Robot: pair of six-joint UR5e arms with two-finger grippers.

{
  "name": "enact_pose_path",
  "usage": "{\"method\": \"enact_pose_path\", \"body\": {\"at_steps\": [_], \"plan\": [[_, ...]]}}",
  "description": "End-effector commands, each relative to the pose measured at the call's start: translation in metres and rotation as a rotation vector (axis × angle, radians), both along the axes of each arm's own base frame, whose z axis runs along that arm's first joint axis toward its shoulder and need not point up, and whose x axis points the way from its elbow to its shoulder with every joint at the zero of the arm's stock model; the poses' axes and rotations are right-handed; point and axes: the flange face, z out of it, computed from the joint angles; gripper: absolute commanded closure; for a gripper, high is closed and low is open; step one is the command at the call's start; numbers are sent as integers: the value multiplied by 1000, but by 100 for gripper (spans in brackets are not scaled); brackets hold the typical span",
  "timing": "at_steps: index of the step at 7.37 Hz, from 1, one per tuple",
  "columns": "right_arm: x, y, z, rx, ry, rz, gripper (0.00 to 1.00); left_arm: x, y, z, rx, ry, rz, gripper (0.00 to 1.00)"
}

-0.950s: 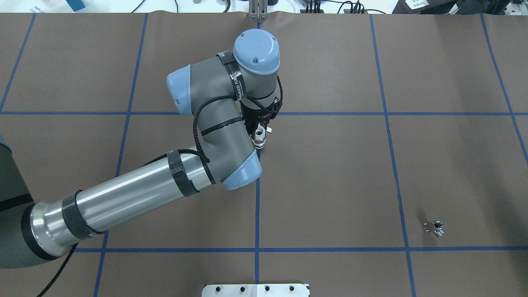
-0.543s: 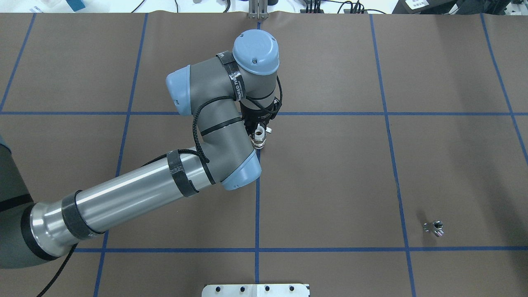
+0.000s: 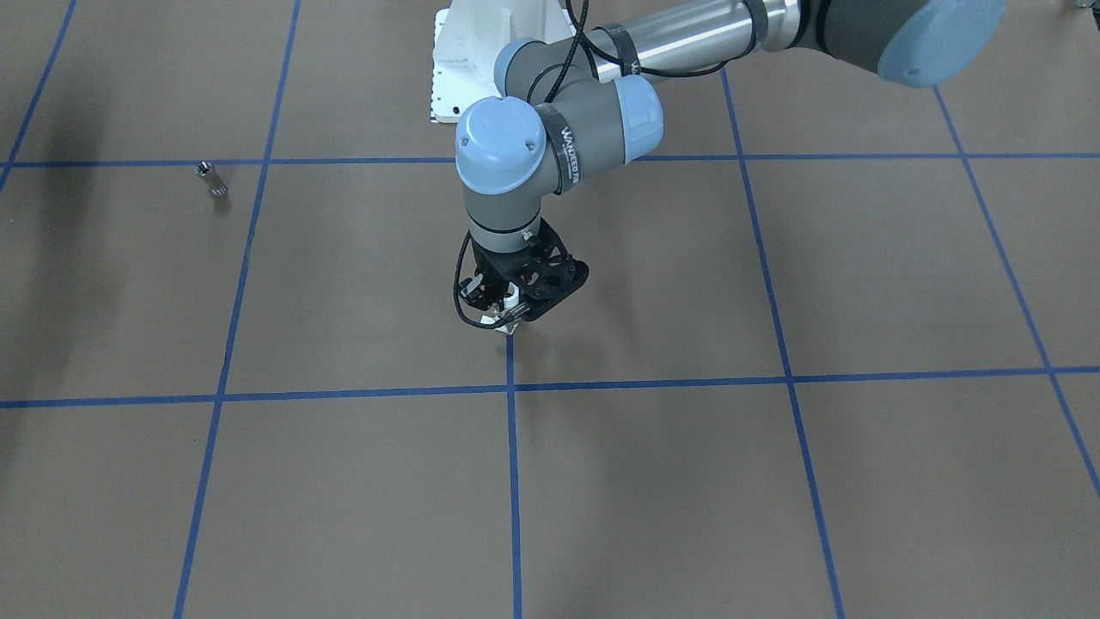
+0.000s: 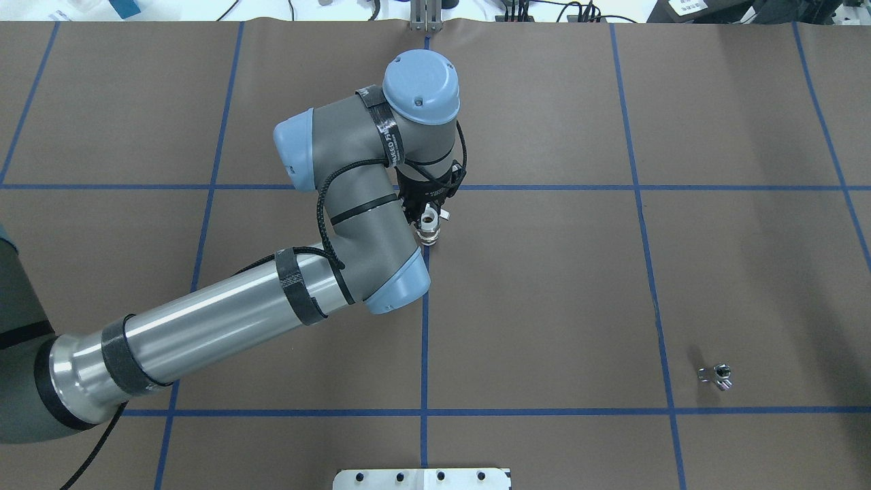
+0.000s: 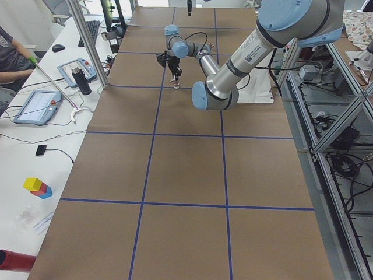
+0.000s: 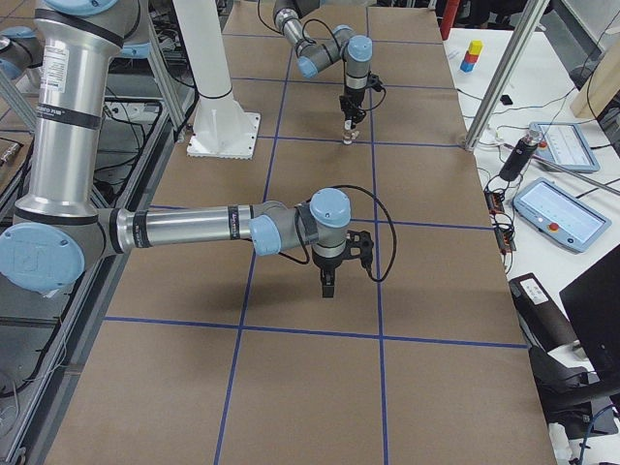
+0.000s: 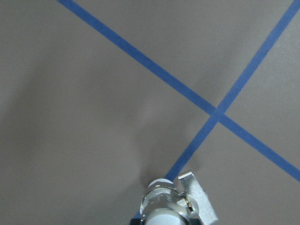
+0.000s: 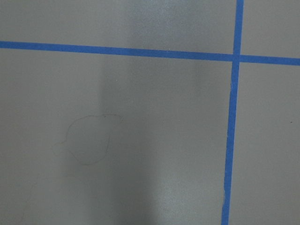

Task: Assemble PPR valve and pipe with both arms
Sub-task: 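Lower the valve upright onto the table center and open the left gripper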

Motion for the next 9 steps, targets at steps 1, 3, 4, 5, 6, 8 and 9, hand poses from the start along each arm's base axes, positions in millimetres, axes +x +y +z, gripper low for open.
{"method": "enact_pose_path", "body": {"at_steps": [1, 3, 4, 5, 6, 8, 9], "plan": [[0, 0, 0, 0, 0, 0, 0, 0, 0, 1, 3, 0, 1, 59], [0, 0, 0, 0, 0, 0, 0, 0, 0, 0, 6, 2, 2, 2], [0, 0, 0, 0, 0, 0, 0, -1, 1, -1, 5, 4, 1, 0], [0, 0, 0, 0, 0, 0, 0, -2, 1, -2, 6, 5, 1, 0], [0, -1, -1, 3, -1, 0, 0, -10, 4, -14, 18, 24, -1, 0], [-48, -2, -21, -6, -30, 33, 0, -65, 35, 1, 85, 82, 21, 0], [-83, 6, -33, 25, -62, 86, 0, -105, 61, 32, 163, 98, 75, 0]]}}
